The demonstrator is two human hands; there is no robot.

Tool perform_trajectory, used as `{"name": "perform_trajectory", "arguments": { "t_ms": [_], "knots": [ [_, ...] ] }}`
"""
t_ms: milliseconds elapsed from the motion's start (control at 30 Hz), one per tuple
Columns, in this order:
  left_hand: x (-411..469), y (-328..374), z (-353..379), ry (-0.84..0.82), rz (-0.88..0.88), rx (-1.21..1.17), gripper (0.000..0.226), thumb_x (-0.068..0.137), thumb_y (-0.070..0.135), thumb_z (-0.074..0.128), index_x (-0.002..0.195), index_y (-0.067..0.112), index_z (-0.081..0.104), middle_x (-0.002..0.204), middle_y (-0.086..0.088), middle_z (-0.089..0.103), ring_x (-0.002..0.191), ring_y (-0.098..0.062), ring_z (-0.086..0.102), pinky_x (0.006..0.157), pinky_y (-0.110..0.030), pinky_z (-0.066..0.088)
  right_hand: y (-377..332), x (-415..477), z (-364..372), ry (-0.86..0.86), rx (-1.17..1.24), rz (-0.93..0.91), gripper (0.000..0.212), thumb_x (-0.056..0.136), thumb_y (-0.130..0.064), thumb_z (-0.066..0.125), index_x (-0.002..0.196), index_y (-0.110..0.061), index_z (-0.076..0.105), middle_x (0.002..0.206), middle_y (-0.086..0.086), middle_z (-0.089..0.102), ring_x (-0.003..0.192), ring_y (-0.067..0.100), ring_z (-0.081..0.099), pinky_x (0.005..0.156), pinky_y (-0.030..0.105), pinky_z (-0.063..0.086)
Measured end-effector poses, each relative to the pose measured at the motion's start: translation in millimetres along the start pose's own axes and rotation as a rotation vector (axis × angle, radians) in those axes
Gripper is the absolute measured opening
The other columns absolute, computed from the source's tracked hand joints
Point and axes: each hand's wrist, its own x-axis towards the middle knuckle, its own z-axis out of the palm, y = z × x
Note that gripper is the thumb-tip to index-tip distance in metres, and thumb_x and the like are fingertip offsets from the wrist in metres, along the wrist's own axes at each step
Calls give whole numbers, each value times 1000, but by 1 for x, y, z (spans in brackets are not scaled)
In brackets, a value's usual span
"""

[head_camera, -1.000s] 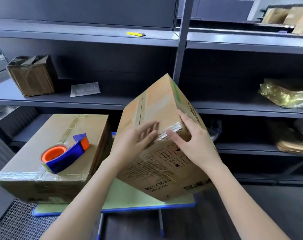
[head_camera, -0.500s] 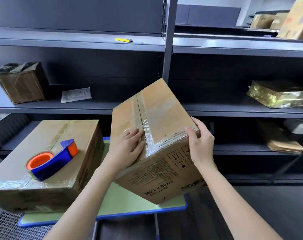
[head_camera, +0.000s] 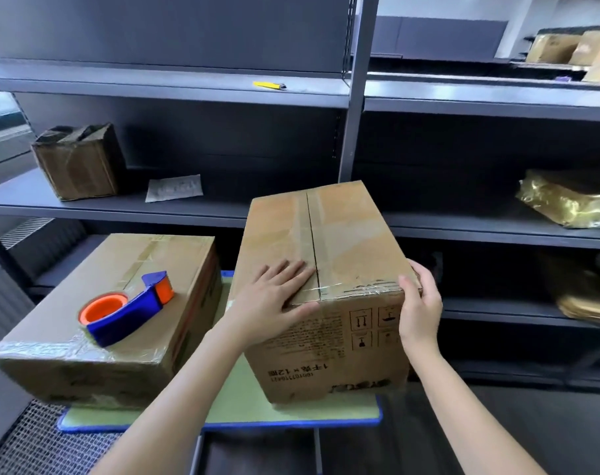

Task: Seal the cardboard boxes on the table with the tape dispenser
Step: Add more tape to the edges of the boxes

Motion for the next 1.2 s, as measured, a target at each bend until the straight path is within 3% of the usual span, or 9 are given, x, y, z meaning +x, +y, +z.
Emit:
{"name": "perform_trajectory", "arguments": {
  "t_ms": [167, 267, 367, 500, 567, 700, 833, 1000, 1200],
  "knots": [
    [6, -5, 4, -26, 67, 129, 80, 72, 80, -6, 144, 44, -5, 156, 16, 1, 144, -7, -5, 117, -31, -5, 21, -12, 3, 109, -86, 78, 26, 95, -14, 46, 121, -11, 53, 105, 3, 60, 98, 23, 56, 77, 28, 38],
    [6, -13, 1, -33, 72, 131, 81, 73, 81, -4, 146, 45, 0, 155, 18, 2, 144, -6, -5, 118, -30, -6, 28, -14, 5, 68, -232, 55, 31, 95, -20, 47, 125, -12, 51, 111, 8, 63, 94, 26, 59, 75, 30, 42],
    [4, -16, 0, -27, 81, 131, 79, 75, 78, -2, 146, 44, 3, 154, 19, 2, 144, -5, -5, 118, -30, -6, 25, -11, 7, 10, -408, 33, 38, 94, -25, 44, 130, -13, 48, 121, 8, 60, 102, 27, 58, 85, 37, 48],
    [6, -18, -6, -20, 49, -104, 57, 93, 59, 14, 145, 39, 26, 153, 16, 19, 143, -3, 6, 119, -31, 2, 12, -13, 5, 29, -921, -220, 40, 94, -23, 46, 130, -8, 53, 135, 10, 52, 125, 28, 46, 101, 44, 40],
    [12, -22, -12, -25, 25, -139, 44, 100, 42, 30, 143, 35, 34, 152, 12, 26, 143, -6, 12, 119, -33, 6, -1, -16, 13, -82, -1054, -306, 38, 94, -24, 45, 129, -9, 55, 139, 10, 49, 131, 31, 39, 108, 47, 33],
    [23, -29, -17, -74, -18, -104, 51, 99, 41, 36, 148, 28, 26, 155, 8, 20, 145, -9, 7, 119, -32, 2, -20, -34, 52, -407, -1104, -329, 52, 97, -47, 32, 140, -19, 41, 150, 2, 33, 143, 26, 18, 118, 42, 12],
    [17, -34, -10, -19, -32, -46, 49, 100, 43, 31, 148, 32, 23, 156, 12, 17, 144, -7, 5, 118, -28, 2, -18, -52, 86, -471, -1224, -364, 71, 92, -62, 23, 148, -17, 24, 157, 11, 13, 145, 31, 3, 116, 48, -3],
    [14, -26, -10, -32, -69, -60, 46, 103, 28, 30, 148, 27, 24, 156, 9, 16, 145, -11, 5, 115, -27, 0, -18, -64, 96, -483, -1282, -333, 75, 94, -54, 20, 149, -4, 8, 156, 20, 1, 142, 40, -6, 114, 54, -7],
    [-1, -14, -6, -97, -218, -88, 54, 99, 13, 32, 150, 24, 18, 158, 4, 7, 146, -15, 0, 115, -30, -1, -23, -82, 99, -607, -1286, -387, 79, 89, -48, 32, 150, -9, 1, 155, 23, -4, 141, 42, -12, 112, 57, -9]
  ]
}}
